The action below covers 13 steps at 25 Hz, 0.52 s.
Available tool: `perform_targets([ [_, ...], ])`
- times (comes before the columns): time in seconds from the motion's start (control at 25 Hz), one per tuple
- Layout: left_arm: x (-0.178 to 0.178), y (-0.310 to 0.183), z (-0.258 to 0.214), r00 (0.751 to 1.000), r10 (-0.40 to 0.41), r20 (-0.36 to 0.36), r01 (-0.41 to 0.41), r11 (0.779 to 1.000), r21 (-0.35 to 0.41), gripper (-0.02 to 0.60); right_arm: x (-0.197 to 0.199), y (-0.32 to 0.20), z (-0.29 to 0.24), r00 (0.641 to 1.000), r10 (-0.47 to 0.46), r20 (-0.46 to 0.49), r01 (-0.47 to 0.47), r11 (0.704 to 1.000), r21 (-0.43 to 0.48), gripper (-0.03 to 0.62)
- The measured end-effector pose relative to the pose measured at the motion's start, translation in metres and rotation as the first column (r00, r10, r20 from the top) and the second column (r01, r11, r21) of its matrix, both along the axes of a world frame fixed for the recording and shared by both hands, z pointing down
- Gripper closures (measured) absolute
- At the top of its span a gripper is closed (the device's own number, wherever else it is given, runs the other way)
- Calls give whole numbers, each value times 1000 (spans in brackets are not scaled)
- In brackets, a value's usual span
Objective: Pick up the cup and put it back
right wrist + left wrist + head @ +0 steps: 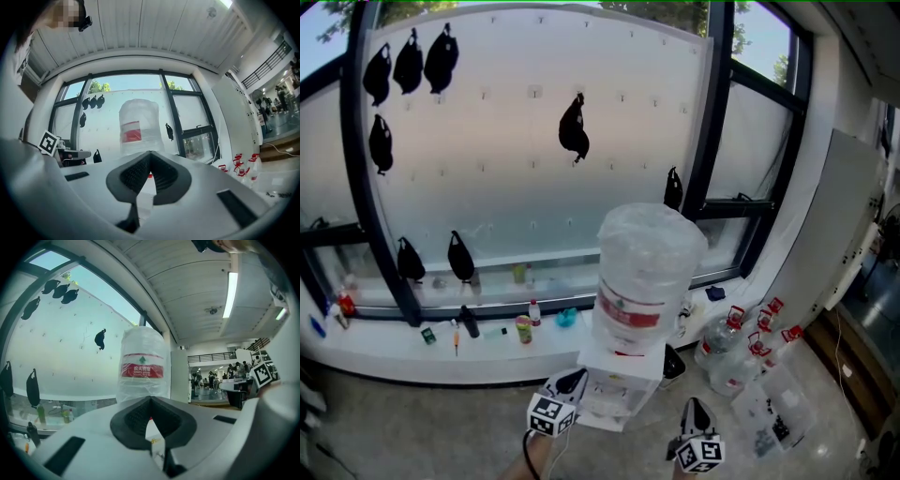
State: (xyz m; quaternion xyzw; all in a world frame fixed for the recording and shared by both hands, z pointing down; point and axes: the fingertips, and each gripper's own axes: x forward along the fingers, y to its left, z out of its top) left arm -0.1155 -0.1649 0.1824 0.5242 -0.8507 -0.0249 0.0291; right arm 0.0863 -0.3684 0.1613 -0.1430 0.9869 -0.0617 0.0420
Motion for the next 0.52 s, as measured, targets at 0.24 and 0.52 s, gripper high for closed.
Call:
perform_targets([
  [0.24,1,-7,6,1000,3,-6,-4,1000,-16,557,-4,-5,3,1000,0,-2,-1,1000,-17,579],
  [0.52,4,-9,9,1000,-10,-14,9,1000,-16,557,-2,-7,8,1000,-15,-10,15,1000,-26,579],
])
